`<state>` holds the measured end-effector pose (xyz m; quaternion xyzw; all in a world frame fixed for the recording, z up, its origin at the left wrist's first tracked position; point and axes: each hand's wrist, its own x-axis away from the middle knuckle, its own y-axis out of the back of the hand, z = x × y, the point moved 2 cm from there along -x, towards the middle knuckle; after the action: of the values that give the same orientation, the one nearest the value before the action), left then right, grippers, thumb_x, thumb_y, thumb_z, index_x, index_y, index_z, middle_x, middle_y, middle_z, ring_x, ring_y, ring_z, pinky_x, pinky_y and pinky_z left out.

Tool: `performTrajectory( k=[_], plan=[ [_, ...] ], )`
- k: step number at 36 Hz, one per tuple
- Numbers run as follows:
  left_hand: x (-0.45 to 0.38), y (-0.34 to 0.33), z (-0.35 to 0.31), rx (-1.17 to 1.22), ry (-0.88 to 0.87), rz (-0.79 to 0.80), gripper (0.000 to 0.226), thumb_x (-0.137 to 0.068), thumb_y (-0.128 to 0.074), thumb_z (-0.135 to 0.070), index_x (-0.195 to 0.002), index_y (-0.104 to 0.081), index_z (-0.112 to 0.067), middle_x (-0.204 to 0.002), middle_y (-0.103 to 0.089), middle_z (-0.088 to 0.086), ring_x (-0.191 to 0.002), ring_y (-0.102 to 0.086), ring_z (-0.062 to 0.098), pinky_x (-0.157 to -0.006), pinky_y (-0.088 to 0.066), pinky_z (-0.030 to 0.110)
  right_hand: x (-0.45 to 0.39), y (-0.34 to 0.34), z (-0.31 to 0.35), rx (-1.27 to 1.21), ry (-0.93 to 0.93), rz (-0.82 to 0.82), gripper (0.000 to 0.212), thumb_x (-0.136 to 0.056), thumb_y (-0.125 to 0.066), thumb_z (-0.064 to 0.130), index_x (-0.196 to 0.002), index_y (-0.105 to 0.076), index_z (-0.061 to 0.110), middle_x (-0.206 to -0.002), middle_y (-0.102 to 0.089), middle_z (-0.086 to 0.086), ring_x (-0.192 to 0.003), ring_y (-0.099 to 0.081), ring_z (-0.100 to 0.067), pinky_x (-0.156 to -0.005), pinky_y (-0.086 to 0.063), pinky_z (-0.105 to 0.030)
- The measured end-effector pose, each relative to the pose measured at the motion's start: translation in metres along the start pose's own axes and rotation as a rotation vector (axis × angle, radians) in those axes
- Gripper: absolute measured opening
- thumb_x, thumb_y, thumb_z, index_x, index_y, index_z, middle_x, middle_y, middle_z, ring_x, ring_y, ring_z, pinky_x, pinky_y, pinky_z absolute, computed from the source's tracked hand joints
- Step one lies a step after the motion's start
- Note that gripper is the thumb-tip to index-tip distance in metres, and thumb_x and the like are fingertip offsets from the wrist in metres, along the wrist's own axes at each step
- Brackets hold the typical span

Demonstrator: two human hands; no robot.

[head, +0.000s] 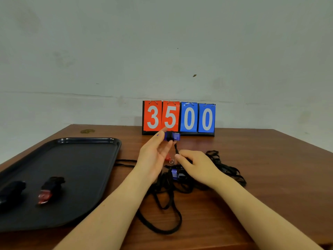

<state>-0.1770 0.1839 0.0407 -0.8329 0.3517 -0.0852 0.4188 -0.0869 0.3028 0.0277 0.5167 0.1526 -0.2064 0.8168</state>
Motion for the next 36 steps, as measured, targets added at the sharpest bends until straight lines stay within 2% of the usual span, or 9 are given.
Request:
performTrajectory(
  k=[4, 8, 13, 17, 21, 24, 29, 33, 36],
  plan=[
    [-0.001, 0.006, -0.002, -0.355, -0.121, -0.094, 0.027, -0.094, -0.058, -0.016, -0.12, -0.065, -0.021, -0.118, -0.067, 0.004, -0.107, -0.065, 0.016, -0.092, -0.053, 0.032, 0.001, -0.005, 0.005, 0.059, 0.086, 0.082, 0.03, -0.1, -0.045, 0.035, -0.075, -0.059, 0.023, -0.069, -0.059, 0.007, -0.067, -0.054, -0.006, -0.065, -0.044, -0.024],
    [-0.004, 0.013, -0.003, -0.801, -0.287, -0.153, 0.023, -0.094, -0.058, -0.023, -0.101, -0.064, -0.044, -0.117, -0.065, -0.006, -0.111, -0.061, 0.012, -0.1, -0.049, 0.037, 0.0, -0.006, 0.008, 0.027, 0.099, 0.054, 0.025, -0.099, -0.046, 0.034, -0.087, -0.064, 0.02, -0.078, -0.064, 0.007, -0.073, -0.059, -0.006, -0.071, -0.05, -0.033],
    [-0.008, 0.014, 0.0, -1.028, -0.309, -0.089, 0.027, -0.096, -0.056, -0.022, -0.121, -0.065, -0.027, -0.119, -0.062, -0.005, -0.112, -0.056, 0.01, -0.098, -0.048, 0.028, 0.0, 0.004, 0.008, -0.123, 0.053, -0.121, 0.019, -0.099, -0.047, 0.028, -0.089, -0.064, 0.031, -0.084, -0.067, 0.013, -0.082, -0.062, -0.002, -0.077, -0.051, -0.024],
    [-0.005, 0.01, 0.003, -1.156, -0.292, 0.014, 0.027, -0.097, -0.054, -0.023, -0.122, -0.064, -0.028, -0.114, -0.059, -0.011, -0.104, -0.055, 0.003, -0.077, -0.042, 0.009, 0.0, 0.013, 0.003, -0.153, -0.019, -0.253, 0.02, -0.098, -0.05, 0.025, -0.091, -0.068, 0.023, -0.085, -0.067, 0.011, -0.083, -0.061, -0.002, -0.077, -0.05, -0.025],
    [-0.003, 0.007, 0.005, -1.089, -0.194, 0.093, 0.022, -0.096, -0.057, -0.023, -0.112, -0.067, -0.033, -0.113, -0.065, -0.011, -0.1, -0.062, 0.003, -0.079, -0.049, 0.013, 0.0, 0.016, -0.001, -0.186, -0.053, -0.309, 0.018, -0.098, -0.05, 0.024, -0.09, -0.067, 0.022, -0.082, -0.066, 0.013, -0.083, -0.06, 0.0, -0.073, -0.047, -0.014],
    [0.0, 0.004, 0.006, -0.883, -0.05, 0.122, 0.019, -0.094, -0.059, -0.022, -0.101, -0.07, -0.037, -0.106, -0.072, -0.001, -0.094, -0.069, 0.013, -0.084, -0.056, 0.025, 0.0, 0.017, -0.003, -0.231, -0.108, -0.353, 0.016, -0.098, -0.051, 0.025, -0.091, -0.065, 0.024, -0.081, -0.064, 0.014, -0.082, -0.059, 0.002, -0.072, -0.042, -0.007],
    [0.006, -0.003, 0.003, -0.596, 0.073, 0.13, 0.017, -0.092, -0.061, -0.017, -0.103, -0.073, -0.021, -0.097, -0.075, 0.001, -0.096, -0.071, 0.019, -0.076, -0.057, 0.026, -0.003, 0.023, -0.001, -0.436, -0.214, -0.353, 0.017, -0.095, -0.056, 0.026, -0.084, -0.068, 0.02, -0.073, -0.066, 0.009, -0.071, -0.06, 0.002, -0.065, -0.046, -0.011],
    [0.009, -0.006, 0.001, -0.481, 0.108, 0.147, 0.018, -0.094, -0.058, -0.016, -0.104, -0.073, -0.017, -0.096, -0.076, 0.004, -0.091, -0.072, 0.019, -0.074, -0.056, 0.026, -0.004, 0.022, -0.002, -0.56, -0.314, -0.278, 0.022, -0.095, -0.056, 0.026, -0.08, -0.068, 0.017, -0.052, -0.057, 0.014, -0.048, -0.05, 0.003, -0.053, -0.035, -0.015],
    [0.009, -0.006, -0.001, -0.353, 0.114, 0.136, 0.02, -0.094, -0.057, -0.016, -0.107, -0.072, -0.014, -0.099, -0.074, 0.008, -0.087, -0.072, 0.017, -0.073, -0.057, 0.026, -0.004, 0.02, -0.004, -0.593, -0.344, -0.273, 0.023, -0.096, -0.055, 0.026, -0.081, -0.068, 0.014, -0.051, -0.051, 0.01, -0.047, -0.044, -0.002, -0.05, -0.034, -0.016]
  ],
)
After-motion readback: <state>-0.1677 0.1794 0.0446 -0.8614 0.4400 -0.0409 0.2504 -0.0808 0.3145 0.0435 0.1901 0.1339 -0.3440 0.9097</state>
